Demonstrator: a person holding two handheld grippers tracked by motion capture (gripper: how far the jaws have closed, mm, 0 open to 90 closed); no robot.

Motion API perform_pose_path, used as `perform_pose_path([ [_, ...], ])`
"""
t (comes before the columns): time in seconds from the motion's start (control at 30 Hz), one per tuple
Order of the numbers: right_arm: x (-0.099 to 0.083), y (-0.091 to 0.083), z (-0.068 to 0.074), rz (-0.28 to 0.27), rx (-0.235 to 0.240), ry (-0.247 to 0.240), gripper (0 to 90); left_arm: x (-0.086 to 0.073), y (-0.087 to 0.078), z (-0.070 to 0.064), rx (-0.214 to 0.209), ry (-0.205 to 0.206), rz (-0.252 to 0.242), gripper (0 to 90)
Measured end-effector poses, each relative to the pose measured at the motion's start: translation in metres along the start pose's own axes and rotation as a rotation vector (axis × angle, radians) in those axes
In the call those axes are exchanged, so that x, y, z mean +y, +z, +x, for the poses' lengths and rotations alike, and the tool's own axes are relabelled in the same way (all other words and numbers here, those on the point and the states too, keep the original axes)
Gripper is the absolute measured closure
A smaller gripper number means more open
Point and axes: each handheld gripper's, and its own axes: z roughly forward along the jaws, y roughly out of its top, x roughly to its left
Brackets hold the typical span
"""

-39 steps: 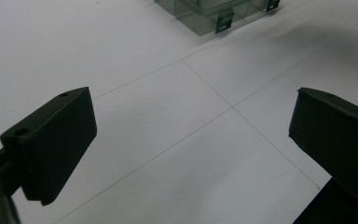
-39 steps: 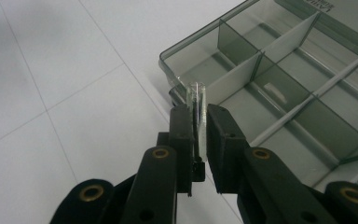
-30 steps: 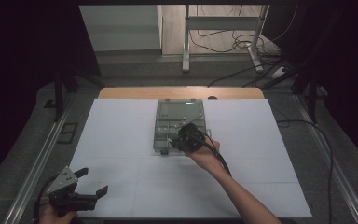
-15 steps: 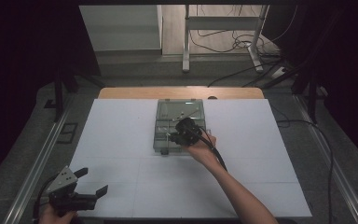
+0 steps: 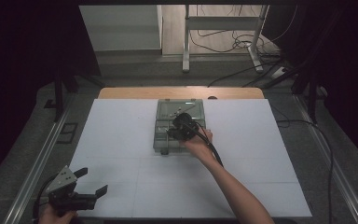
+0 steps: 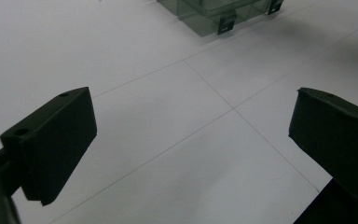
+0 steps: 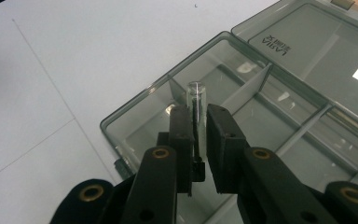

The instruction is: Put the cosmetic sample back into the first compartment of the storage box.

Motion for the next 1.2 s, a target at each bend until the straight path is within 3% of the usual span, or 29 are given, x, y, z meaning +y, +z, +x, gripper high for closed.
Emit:
perform_pose_path([
  [1.2, 0.028, 0.039, -0.007, -0.007, -0.034, 0.039, 80.2, 0.000, 0.000, 0.000, -0.001, 0.008, 0.004, 1.3],
])
